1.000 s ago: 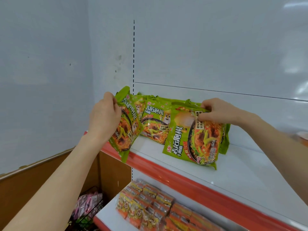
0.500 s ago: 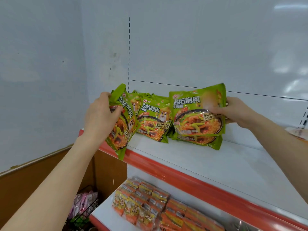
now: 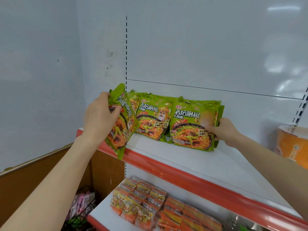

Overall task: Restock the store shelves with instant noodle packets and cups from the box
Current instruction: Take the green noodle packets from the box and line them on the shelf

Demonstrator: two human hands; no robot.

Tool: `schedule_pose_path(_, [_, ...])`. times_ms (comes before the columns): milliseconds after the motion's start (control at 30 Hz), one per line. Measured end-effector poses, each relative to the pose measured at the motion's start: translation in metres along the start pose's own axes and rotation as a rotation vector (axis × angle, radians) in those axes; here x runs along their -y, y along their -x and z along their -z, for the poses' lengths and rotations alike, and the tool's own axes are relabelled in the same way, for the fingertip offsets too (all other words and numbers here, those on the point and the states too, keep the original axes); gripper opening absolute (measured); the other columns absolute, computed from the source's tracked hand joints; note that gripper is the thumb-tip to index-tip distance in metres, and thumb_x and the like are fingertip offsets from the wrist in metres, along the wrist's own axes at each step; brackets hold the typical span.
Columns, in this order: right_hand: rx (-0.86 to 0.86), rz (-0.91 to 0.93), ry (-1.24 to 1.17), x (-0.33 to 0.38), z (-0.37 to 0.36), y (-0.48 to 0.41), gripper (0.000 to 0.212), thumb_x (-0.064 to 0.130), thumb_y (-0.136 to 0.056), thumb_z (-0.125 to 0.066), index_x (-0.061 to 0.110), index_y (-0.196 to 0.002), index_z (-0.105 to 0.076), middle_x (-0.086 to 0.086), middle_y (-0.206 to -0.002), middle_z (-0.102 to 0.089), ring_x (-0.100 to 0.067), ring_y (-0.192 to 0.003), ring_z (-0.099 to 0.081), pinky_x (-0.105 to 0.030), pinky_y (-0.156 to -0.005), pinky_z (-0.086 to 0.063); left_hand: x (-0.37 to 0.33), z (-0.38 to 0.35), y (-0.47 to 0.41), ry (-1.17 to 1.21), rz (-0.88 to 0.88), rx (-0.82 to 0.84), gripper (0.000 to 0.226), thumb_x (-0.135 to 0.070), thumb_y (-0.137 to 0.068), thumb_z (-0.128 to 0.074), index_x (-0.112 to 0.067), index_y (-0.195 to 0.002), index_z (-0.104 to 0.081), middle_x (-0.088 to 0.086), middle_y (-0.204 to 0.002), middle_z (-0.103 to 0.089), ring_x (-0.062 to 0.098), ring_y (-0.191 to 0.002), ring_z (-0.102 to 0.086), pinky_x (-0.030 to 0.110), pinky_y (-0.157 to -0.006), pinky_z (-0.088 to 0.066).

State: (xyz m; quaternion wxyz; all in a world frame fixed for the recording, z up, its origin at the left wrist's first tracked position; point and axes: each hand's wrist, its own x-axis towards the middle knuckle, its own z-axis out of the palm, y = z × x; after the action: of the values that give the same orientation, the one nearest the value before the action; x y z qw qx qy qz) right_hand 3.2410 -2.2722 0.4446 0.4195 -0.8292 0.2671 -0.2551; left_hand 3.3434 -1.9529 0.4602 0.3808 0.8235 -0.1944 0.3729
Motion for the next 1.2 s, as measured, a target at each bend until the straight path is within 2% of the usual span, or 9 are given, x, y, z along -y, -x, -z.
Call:
schedule_pose_path(233, [-0.011, 0.006, -0.008, 0.004, 0.004, 0.011, 0.031, 0.022, -0.081, -0.069, 0.002, -0.102, -0.059, -0.023, -0.110, -0.063, -0.027, -0.089, -0.059, -0.040, -0.074, -0.053, 0.002, 0.002, -0.001, 0.008, -0.023, 0.016, 0.045, -0.027, -0.089, -0.058, -0.006, -0.127, -0.045, 0.014, -0.113, -0.061, 0.031, -0.101, -0.057, 0.037, -0.075, -0.042])
schedule_pose_path(333, [-0.096, 0.025, 0.213, 0.012, 0.016, 0.020, 0.059, 0.033, -0.077, -0.072, -0.002, -0.117, -0.046, -0.023, -0.110, -0.060, -0.033, -0.095, -0.059, -0.041, -0.076, -0.050, 0.004, 0.007, -0.004, 0.056, -0.048, 0.056, 0.045, -0.029, -0.087, -0.060, -0.009, -0.125, -0.047, 0.013, -0.113, -0.062, 0.032, -0.100, -0.058, 0.040, -0.078, -0.046])
schedule_pose_path(467, [-0.318, 0.334, 0.525, 0.042, 0.020, 0.039, 0.054, 0.035, -0.085, -0.061, 0.004, -0.127, -0.044, -0.017, -0.122, -0.056, -0.034, -0.113, -0.052, -0.041, -0.089, -0.042, 0.003, 0.023, -0.010, 0.149, -0.079, 0.108, 0.042, -0.029, -0.085, -0.063, -0.014, -0.122, -0.051, 0.005, -0.107, -0.062, 0.024, -0.092, -0.058, 0.032, -0.073, -0.046])
schedule_pose_path(600, [-0.070, 0.577, 0.185, 0.082, -0.017, 0.059, 0.039, 0.030, -0.084, -0.064, 0.011, -0.117, -0.056, 0.000, -0.111, -0.061, -0.013, -0.100, -0.056, -0.024, -0.089, -0.041, 0.004, 0.039, -0.015, 0.330, -0.075, 0.169, 0.038, -0.030, -0.080, -0.070, -0.022, -0.113, -0.056, -0.004, -0.098, -0.060, 0.013, -0.084, -0.058, 0.016, -0.066, -0.044])
schedule_pose_path(733, [0.298, 0.508, -0.007, 0.111, -0.056, 0.069, 0.045, 0.036, -0.079, -0.067, 0.020, -0.119, -0.054, 0.001, -0.115, -0.060, -0.009, -0.103, -0.057, -0.016, -0.084, -0.044, 0.014, 0.051, -0.013, 0.581, -0.013, 0.186, 0.026, -0.032, -0.076, -0.073, -0.037, -0.094, -0.055, -0.011, -0.090, -0.065, 0.003, -0.079, -0.064, 0.019, -0.066, -0.054])
schedule_pose_path(800, [0.428, 0.467, -0.022, 0.118, -0.071, 0.072, 0.048, 0.044, -0.074, -0.069, 0.023, -0.115, -0.054, 0.003, -0.122, -0.057, -0.009, -0.113, -0.053, -0.025, -0.094, -0.044, 0.020, 0.054, -0.010, 0.708, 0.026, 0.164, 0.025, -0.025, -0.079, -0.072, -0.038, -0.093, -0.055, -0.011, -0.088, -0.066, 0.003, -0.072, -0.067, 0.016, -0.060, -0.055])
schedule_pose_path(933, [0.352, 0.497, -0.164, 0.126, -0.090, 0.075, 0.046, 0.031, -0.075, -0.072, 0.025, -0.117, -0.056, 0.009, -0.120, -0.054, -0.006, -0.117, -0.043, -0.029, -0.098, -0.035, 0.031, 0.047, -0.003, 0.814, 0.114, 0.063, 0.024, -0.019, -0.083, -0.066, -0.025, -0.103, -0.055, -0.008, -0.088, -0.065, 0.001, -0.070, -0.068, 0.013, -0.055, -0.052])
schedule_pose_path(1100, [0.246, 0.581, -0.107, 0.141, -0.092, 0.060, 0.014, 0.029, -0.072, -0.076, 0.031, -0.080, -0.065, 0.007, -0.080, -0.067, -0.003, -0.068, -0.061, -0.018, -0.057, -0.048, 0.051, 0.016, 0.008, 0.505, 0.159, 0.002, 0.046, -0.030, -0.088, -0.059, -0.011, -0.128, -0.047, 0.004, -0.116, -0.058, 0.014, -0.107, -0.055, 0.023, -0.087, -0.046])
schedule_pose_path(1200, [0.101, 0.547, -0.104, 0.147, -0.095, 0.033, 0.029, 0.032, -0.070, -0.078, 0.024, -0.094, -0.065, -0.002, -0.093, -0.067, -0.016, -0.083, -0.063, -0.033, -0.072, -0.052, 0.060, -0.003, 0.028, 0.259, 0.019, 0.089, 0.053, -0.032, -0.093, -0.050, -0.005, -0.136, -0.038, 0.010, -0.135, -0.047, 0.022, -0.126, -0.043, 0.030, -0.102, -0.033])
